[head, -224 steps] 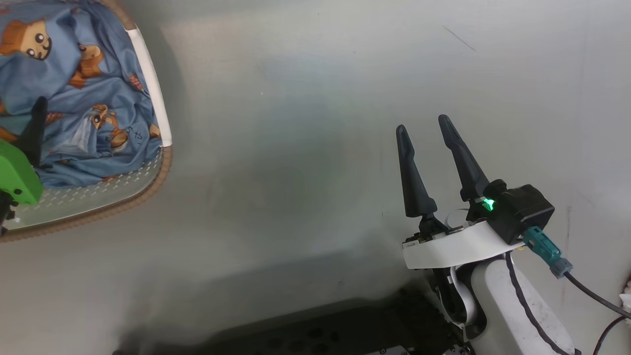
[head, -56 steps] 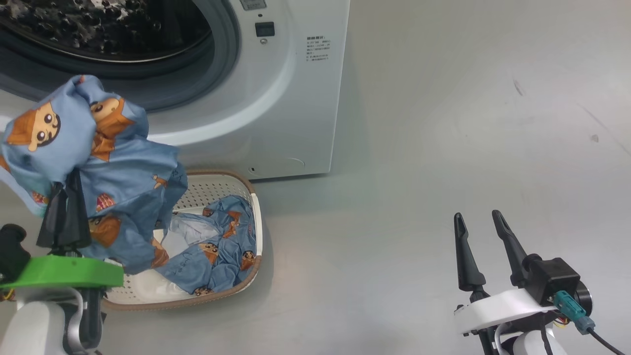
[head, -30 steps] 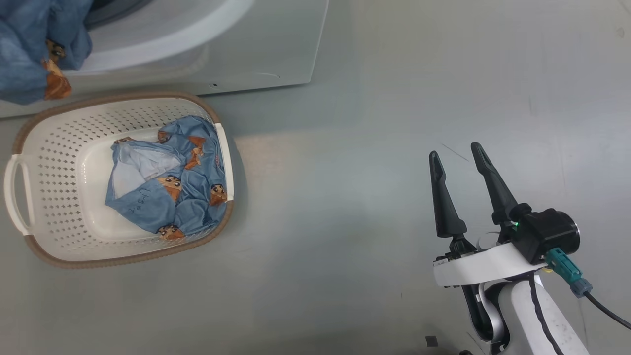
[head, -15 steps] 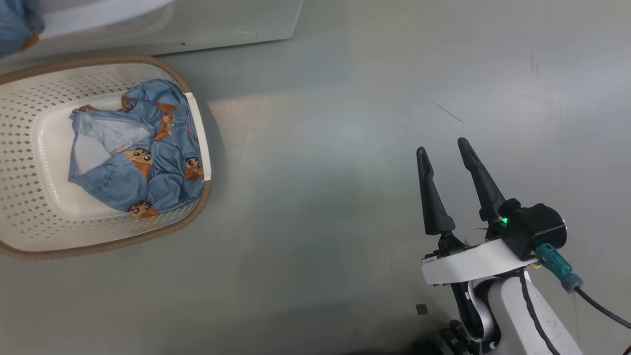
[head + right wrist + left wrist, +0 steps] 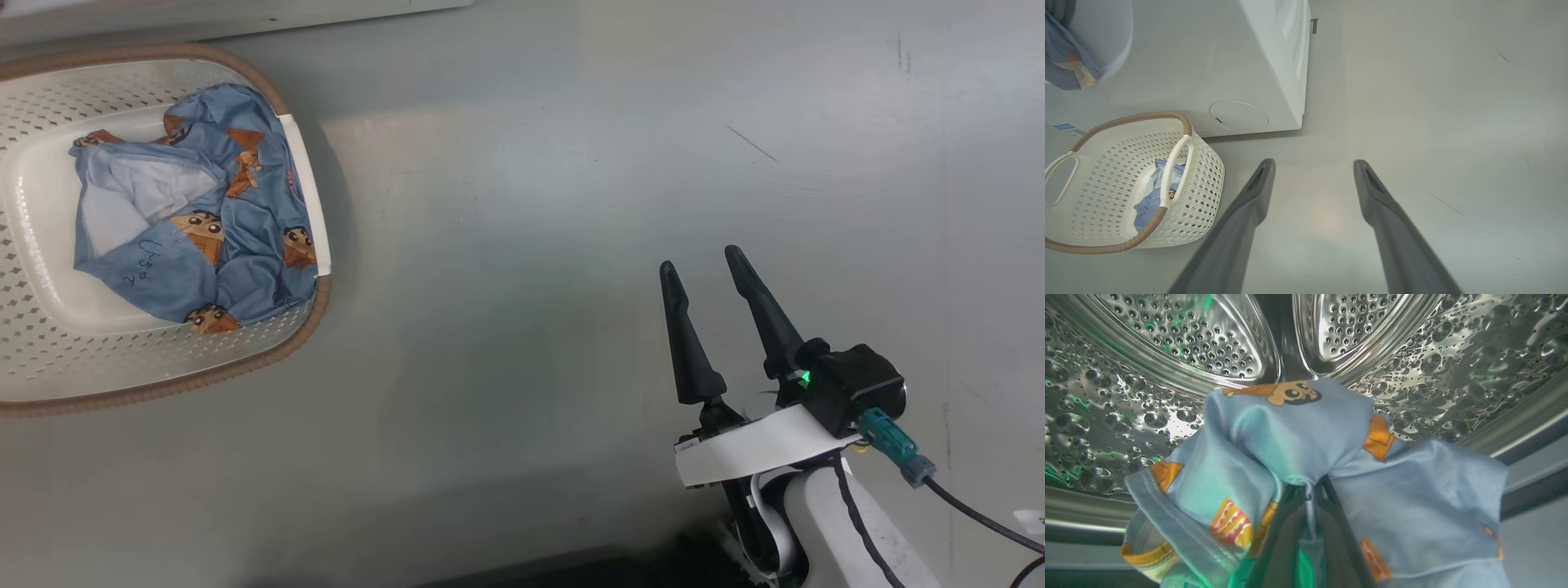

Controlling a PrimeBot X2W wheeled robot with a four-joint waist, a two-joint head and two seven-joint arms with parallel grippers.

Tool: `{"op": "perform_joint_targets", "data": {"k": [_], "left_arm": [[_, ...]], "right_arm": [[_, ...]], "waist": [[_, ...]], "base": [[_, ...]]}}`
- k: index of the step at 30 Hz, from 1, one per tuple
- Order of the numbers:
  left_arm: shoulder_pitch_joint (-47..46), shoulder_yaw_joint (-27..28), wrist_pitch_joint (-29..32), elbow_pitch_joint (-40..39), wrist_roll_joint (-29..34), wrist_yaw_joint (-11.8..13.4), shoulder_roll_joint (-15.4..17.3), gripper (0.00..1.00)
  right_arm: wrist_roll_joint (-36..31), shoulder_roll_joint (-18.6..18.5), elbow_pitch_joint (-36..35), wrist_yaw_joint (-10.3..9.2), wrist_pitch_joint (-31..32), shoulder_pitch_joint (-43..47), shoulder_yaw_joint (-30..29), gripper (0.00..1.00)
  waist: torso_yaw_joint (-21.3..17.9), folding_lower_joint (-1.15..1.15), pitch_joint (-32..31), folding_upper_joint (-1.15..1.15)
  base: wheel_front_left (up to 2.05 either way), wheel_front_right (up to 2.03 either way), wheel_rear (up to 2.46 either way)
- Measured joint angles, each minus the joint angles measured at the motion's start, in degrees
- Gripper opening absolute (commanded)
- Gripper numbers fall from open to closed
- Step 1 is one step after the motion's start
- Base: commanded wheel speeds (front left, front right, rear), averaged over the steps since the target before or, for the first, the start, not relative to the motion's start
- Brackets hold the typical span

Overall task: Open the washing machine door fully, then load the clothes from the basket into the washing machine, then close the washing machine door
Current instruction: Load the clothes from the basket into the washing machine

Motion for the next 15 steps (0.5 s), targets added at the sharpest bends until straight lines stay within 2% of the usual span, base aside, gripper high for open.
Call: {"op": "perform_joint_targets", "data": {"k": [5,11,15], "left_arm": [[-3.33,0.41,1.22,1.92,-0.98,0.0,-0.34,0.0],[-8.33,0.23,-4.59,0.13,0.02,0.0,-0.6,0.0],[-7.93,-0.8,-5.17,2.91,-0.01,0.0,-1.07,0.0]], "right_arm": [[0.63,0.01,0.46,-0.04,0.0,-0.21,1.46,1.0],[1.26,0.01,0.45,-0.57,0.0,-0.94,2.71,1.0],[1.59,0.0,0.47,-0.88,0.0,-1.93,2.7,1.0]], "waist": [[-0.12,0.0,1.25,0.0],[-0.3,0.0,2.34,0.0],[-0.39,0.0,2.86,0.0]], "base": [[0.0,0.0,0.0],[0.0,0.0,0.0],[0.0,0.0,0.0]]}}
